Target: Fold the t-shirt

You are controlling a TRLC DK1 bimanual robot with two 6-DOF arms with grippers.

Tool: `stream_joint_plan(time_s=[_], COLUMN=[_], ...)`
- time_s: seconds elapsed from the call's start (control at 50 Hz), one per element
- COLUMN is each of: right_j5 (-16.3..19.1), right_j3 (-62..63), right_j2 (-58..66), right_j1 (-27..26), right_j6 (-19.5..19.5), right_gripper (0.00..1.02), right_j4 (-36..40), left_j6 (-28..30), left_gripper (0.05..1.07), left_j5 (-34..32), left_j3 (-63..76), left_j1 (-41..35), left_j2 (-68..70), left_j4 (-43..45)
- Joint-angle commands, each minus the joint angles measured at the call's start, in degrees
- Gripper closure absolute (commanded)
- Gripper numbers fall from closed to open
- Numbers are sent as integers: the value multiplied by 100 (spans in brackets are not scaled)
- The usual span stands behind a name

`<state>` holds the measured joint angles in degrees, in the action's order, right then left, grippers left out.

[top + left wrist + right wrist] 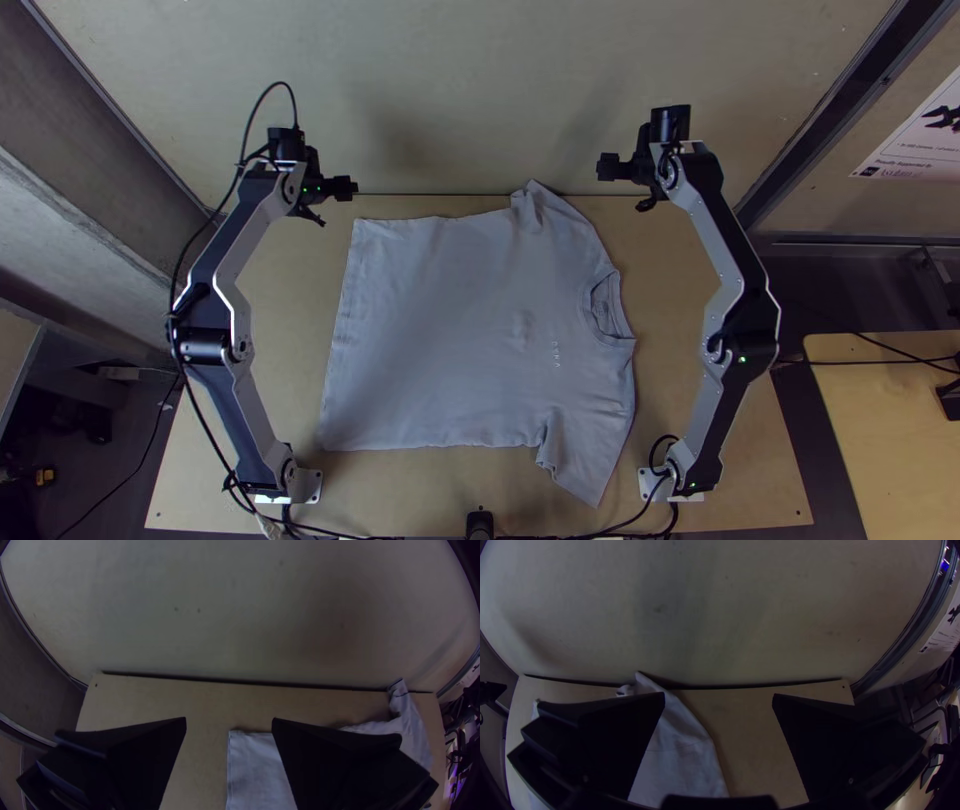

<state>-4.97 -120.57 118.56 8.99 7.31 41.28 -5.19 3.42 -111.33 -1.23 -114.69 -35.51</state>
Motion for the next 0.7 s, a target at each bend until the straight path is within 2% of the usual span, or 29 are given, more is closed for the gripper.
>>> stream_joint_plan(time_s=[0.0,0.3,0.62,0.68], right_j5=[5,5,5,5], right_j3=[-458,-1038,-1117,-1117], right_j2=[343,923,1178,1204], right_j1=[59,120,111,103], right_j6=[165,288,341,341], right_gripper=[4,4,4,4], right_j4=[214,328,328,328], left_j6=[-79,-8,-35,-35], left_gripper=[31,31,31,37], left_j5=[80,291,361,352], left_j3=[-231,-451,-609,-609], left_j1=[-70,-184,-193,-202], left_j2=[-264,-1064,-1617,-1688], left_j4=[-97,-167,-237,-237])
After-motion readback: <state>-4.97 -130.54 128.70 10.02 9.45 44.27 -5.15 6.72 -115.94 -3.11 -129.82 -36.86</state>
